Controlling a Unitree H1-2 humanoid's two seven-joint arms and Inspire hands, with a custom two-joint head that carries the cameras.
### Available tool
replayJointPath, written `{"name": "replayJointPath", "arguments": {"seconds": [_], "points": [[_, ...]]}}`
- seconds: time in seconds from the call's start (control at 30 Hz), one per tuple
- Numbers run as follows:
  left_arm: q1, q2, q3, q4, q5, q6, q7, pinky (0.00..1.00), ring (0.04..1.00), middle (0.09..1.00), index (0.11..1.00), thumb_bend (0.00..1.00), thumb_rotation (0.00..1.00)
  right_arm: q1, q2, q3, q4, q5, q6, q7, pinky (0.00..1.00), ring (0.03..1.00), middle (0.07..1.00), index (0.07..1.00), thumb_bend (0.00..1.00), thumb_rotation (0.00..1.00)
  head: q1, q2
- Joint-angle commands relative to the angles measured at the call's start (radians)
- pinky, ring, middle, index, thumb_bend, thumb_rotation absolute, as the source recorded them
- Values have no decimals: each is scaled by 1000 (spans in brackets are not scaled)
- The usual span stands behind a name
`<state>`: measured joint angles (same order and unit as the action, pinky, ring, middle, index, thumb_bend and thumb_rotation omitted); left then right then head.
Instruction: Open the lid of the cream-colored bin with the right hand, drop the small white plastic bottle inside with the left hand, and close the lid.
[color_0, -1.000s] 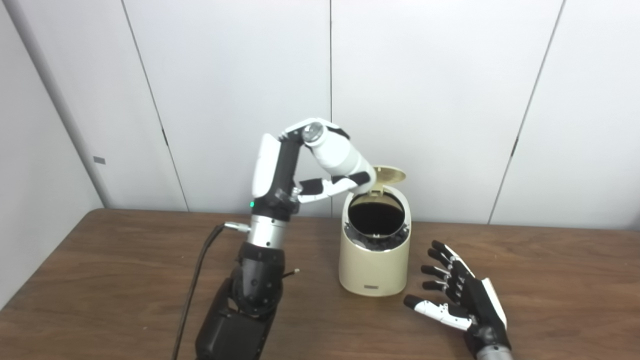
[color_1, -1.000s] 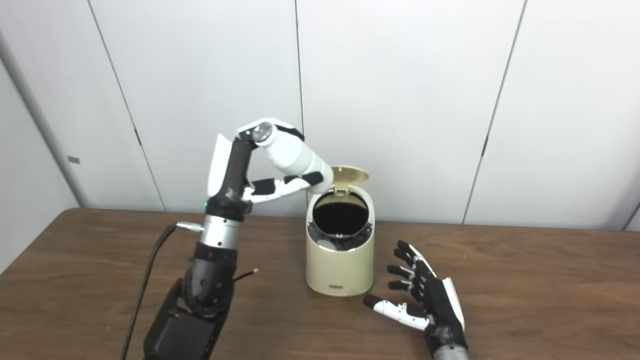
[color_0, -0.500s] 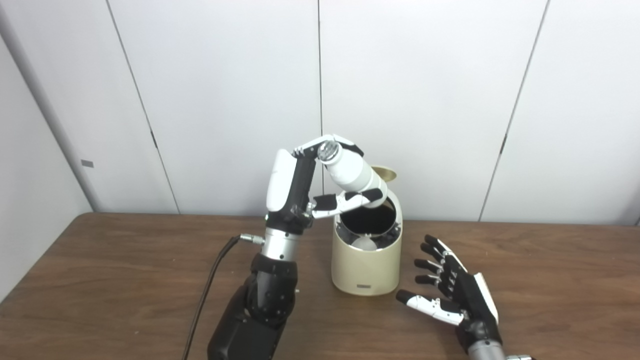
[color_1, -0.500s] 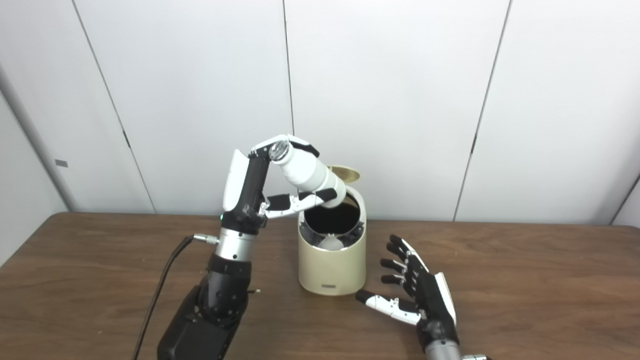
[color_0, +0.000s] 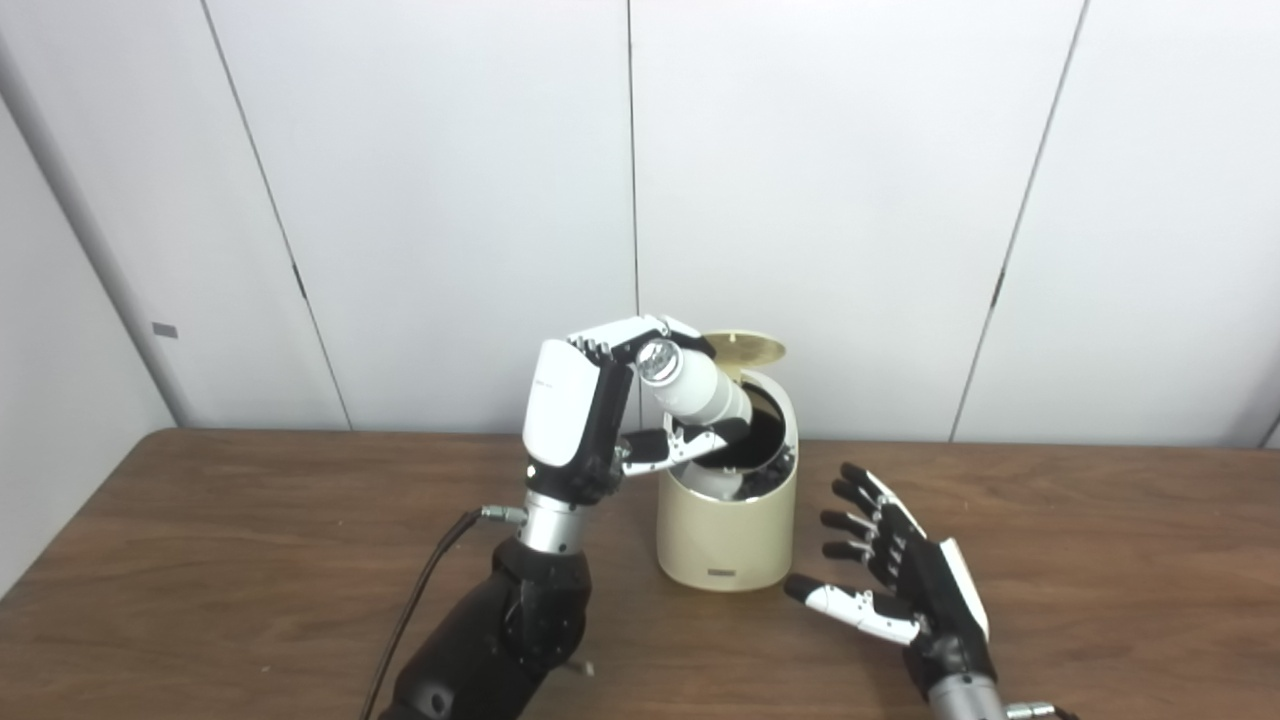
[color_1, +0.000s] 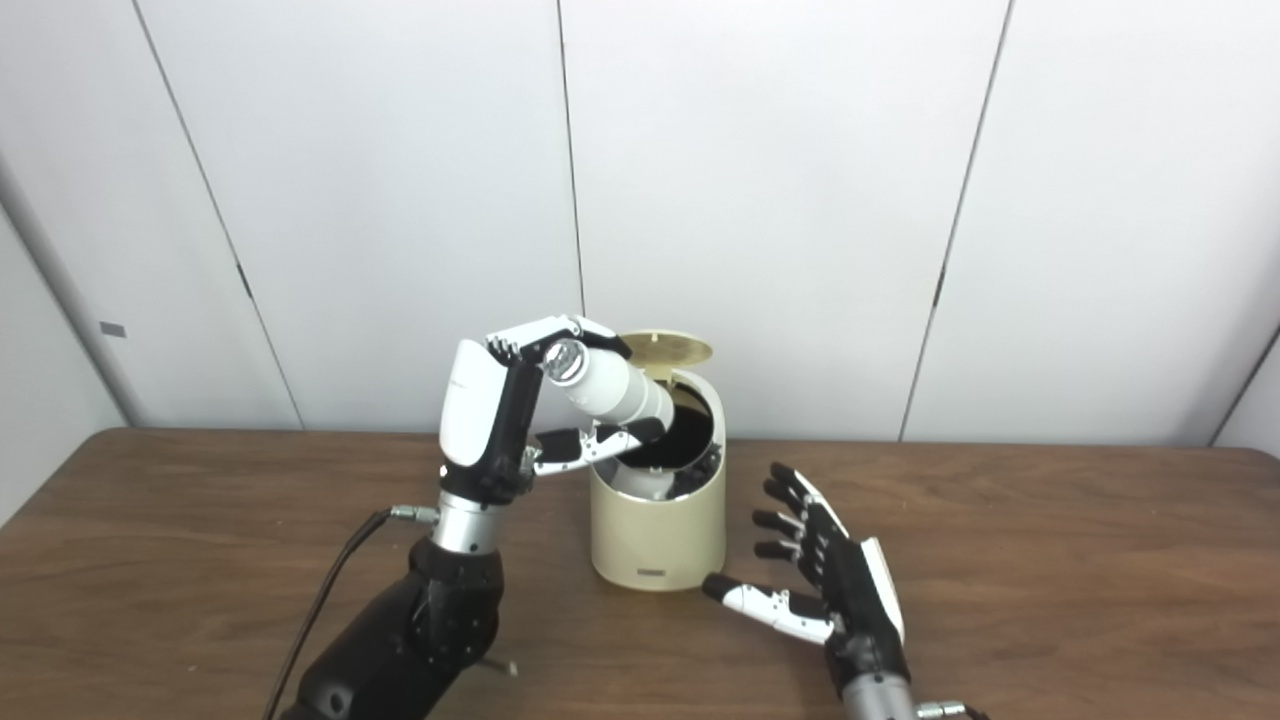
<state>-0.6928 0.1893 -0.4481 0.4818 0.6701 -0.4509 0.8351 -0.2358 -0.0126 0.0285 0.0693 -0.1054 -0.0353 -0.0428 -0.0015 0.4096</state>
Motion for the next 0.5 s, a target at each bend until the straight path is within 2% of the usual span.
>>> {"name": "replayJointPath", "arguments": {"seconds": [0.0,0.33,0.47], "points": [[-66,9,-19,3,9,-19,71,358,392,471,503,504,0,-25,8,3,-33,2,-29,-2,673,788,874,877,780,224,0,2],[-112,19,-95,102,19,-19,190,341,389,461,504,503,0,-20,7,8,-44,-1,-17,2,665,788,876,875,783,239,-8,5],[-124,17,-124,139,5,-19,217,342,395,463,505,504,0,-15,8,11,-55,-3,-9,2,664,790,877,877,791,254,-12,6]]}}
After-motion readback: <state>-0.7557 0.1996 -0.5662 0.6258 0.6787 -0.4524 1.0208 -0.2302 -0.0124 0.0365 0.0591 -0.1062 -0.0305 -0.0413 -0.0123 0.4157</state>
